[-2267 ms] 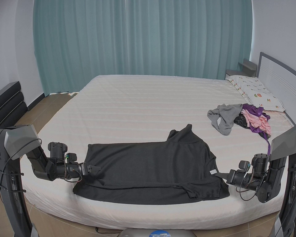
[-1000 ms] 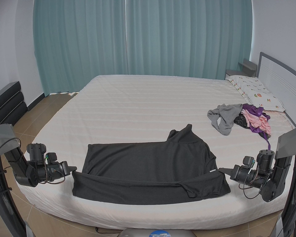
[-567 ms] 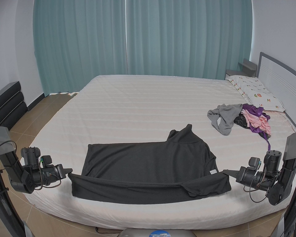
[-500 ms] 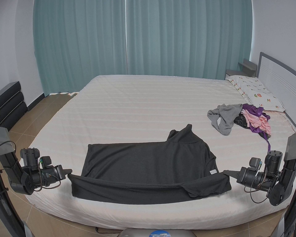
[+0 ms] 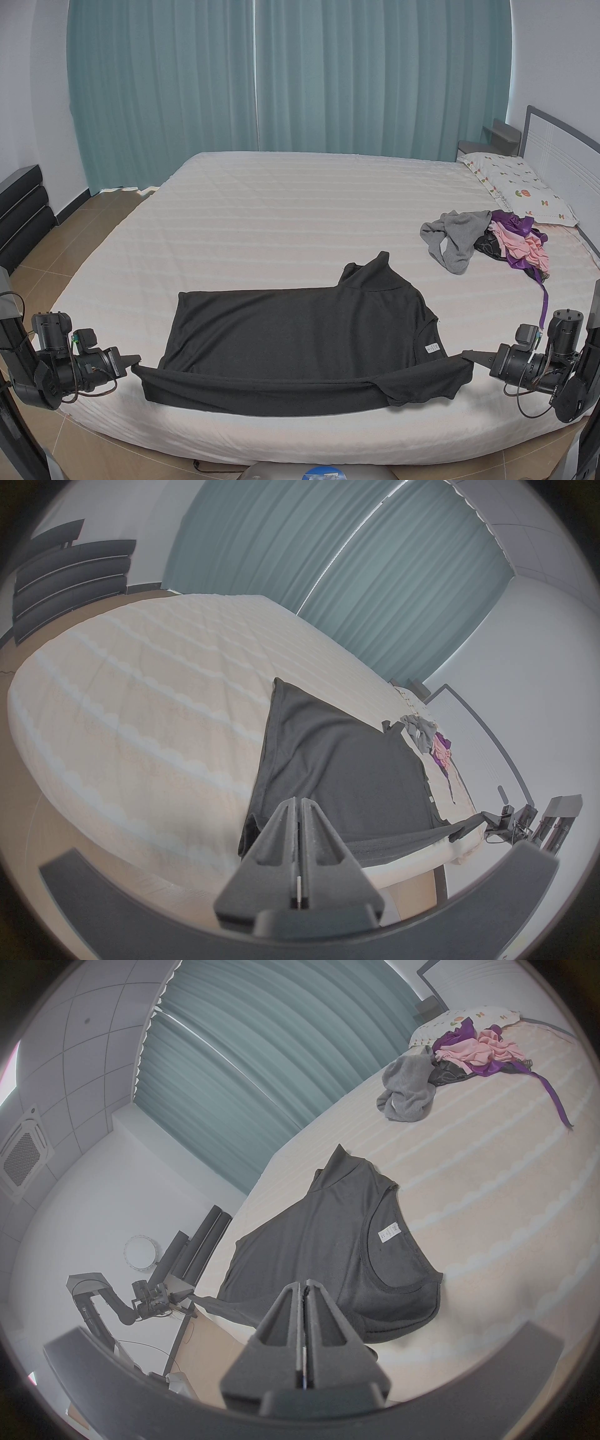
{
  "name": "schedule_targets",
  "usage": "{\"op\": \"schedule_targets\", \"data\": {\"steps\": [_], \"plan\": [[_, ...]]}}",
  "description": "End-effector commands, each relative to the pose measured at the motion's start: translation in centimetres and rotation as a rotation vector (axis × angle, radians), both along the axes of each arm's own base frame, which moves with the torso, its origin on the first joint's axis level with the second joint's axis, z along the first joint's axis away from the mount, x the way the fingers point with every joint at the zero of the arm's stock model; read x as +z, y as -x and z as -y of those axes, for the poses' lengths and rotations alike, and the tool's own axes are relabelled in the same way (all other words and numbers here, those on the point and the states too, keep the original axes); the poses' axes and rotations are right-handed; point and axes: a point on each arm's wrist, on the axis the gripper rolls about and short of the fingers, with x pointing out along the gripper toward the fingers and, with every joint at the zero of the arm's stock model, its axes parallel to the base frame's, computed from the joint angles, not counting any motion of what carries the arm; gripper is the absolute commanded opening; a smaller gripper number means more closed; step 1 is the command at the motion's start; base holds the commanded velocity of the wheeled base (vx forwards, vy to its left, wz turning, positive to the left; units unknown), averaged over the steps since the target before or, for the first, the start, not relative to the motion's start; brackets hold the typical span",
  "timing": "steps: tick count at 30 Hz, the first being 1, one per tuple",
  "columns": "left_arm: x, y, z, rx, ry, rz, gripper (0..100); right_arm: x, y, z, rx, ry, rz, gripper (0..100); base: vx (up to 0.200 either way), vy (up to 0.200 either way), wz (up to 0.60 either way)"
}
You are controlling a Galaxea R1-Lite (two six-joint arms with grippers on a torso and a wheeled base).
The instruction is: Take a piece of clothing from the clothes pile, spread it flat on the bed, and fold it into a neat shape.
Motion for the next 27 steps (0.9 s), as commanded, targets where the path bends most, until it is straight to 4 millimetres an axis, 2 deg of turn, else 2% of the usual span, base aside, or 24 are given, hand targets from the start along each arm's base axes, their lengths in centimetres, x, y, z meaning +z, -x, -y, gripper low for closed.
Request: {"op": "schedule_targets", "data": {"steps": [1,18,27], "plan": [[0.4,0.5,0.1,0.002,0.003,0.004,0,0.3,0.5,0.0,-0.003,-0.003,0.005,0,0.0,0.0,0.0],[0.3,2.2,0.6,-0.001,0.01,-0.029,0,0.0,1.6,0.3,-0.014,0.025,-0.097,0,0.0,0.0,0.0],[0.4,1.0,0.3,0.001,0.008,-0.005,0,-0.8,1.1,0.5,-0.005,0.051,-0.124,0,0.0,0.0,0.0]]}}
